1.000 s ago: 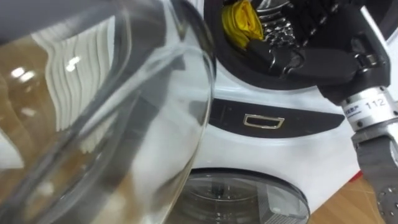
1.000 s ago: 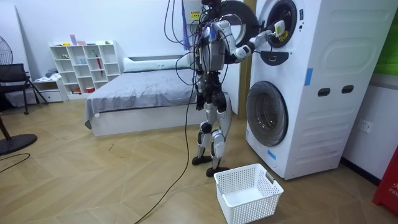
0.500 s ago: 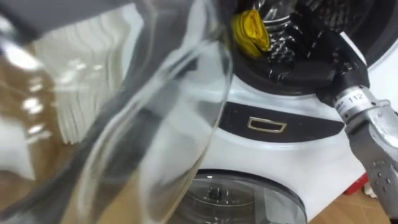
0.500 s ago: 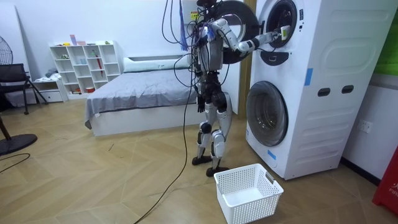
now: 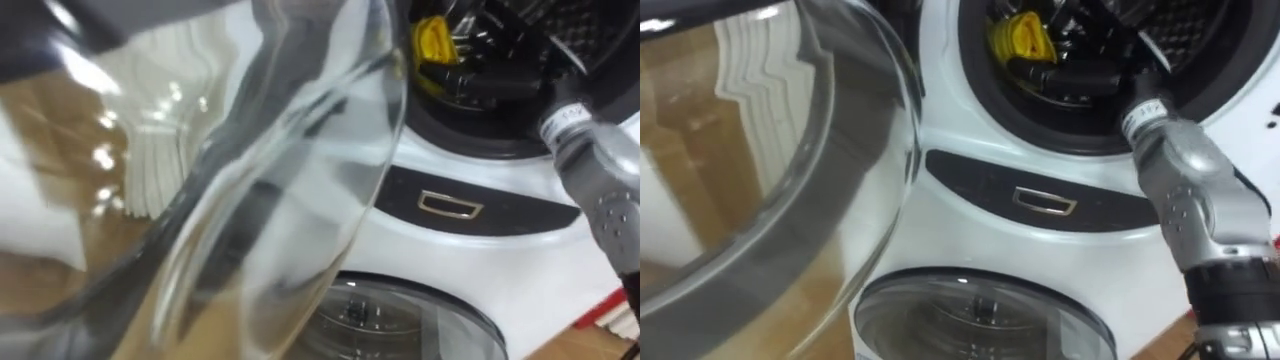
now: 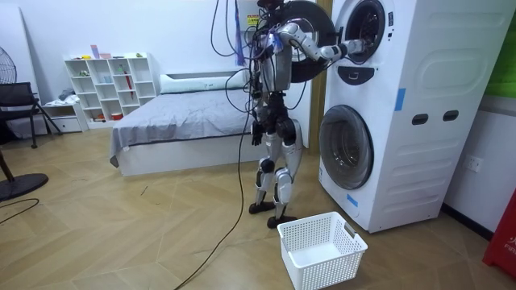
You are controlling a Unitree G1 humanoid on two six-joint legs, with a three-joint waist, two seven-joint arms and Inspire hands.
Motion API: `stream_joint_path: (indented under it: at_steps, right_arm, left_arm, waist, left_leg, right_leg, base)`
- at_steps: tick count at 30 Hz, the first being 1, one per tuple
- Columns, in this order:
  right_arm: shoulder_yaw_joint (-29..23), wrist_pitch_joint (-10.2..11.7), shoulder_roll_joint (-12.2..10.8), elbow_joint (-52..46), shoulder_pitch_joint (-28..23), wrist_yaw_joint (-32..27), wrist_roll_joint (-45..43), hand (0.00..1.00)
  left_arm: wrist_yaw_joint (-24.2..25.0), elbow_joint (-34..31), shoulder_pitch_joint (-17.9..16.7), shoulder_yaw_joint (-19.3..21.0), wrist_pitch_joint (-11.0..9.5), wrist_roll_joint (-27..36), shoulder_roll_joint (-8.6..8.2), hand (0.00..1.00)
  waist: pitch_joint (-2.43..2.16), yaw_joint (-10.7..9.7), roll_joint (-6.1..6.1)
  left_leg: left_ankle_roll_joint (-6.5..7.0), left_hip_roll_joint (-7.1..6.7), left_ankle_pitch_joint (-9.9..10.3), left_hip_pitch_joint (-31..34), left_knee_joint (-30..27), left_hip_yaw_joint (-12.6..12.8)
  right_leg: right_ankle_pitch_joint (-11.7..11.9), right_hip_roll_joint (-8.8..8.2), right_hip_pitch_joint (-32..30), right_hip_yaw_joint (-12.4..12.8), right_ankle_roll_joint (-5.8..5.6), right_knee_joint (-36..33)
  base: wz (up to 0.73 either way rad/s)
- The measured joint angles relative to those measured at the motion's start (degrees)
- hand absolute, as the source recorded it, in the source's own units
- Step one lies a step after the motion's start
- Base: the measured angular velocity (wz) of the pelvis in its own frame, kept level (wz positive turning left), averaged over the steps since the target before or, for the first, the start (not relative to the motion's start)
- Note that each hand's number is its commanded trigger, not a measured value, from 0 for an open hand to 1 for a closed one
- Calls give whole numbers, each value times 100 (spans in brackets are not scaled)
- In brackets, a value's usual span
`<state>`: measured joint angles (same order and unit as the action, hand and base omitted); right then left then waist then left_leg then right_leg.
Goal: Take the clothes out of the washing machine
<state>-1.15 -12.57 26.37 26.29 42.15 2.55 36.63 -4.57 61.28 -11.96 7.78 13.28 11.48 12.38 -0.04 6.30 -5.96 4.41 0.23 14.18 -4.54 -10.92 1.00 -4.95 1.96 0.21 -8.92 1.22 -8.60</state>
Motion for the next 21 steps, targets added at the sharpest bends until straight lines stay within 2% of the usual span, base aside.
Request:
stream_joint_path:
  at_steps: [6,16,21]
  right_arm:
    - [37,-1,34,98,8,-195,-59,0]
    - [171,-127,72,660,509,-320,-74,0]
    - [172,-136,76,793,522,-307,-405,0]
  left_arm:
    - [5,-22,5,1,49,0,8,0]
    - [7,-164,-40,1,82,-1,1,0]
    - [7,-403,-66,59,182,-7,-31,0]
  waist:
    - [-3,34,-4]
    - [-9,-13,3]
    - [-18,3,2]
  left_leg:
    - [1,-20,-1,6,-38,-1]
    - [-17,-28,-12,82,-78,-57]
    - [-19,-36,-13,85,-79,-49]
  right_leg:
    - [-1,-35,11,-67,0,-1]
    - [-17,-51,5,-136,23,-4]
    - [-17,-59,3,-153,24,-7]
  base:
    - [0]
    - [4]
    - [1]
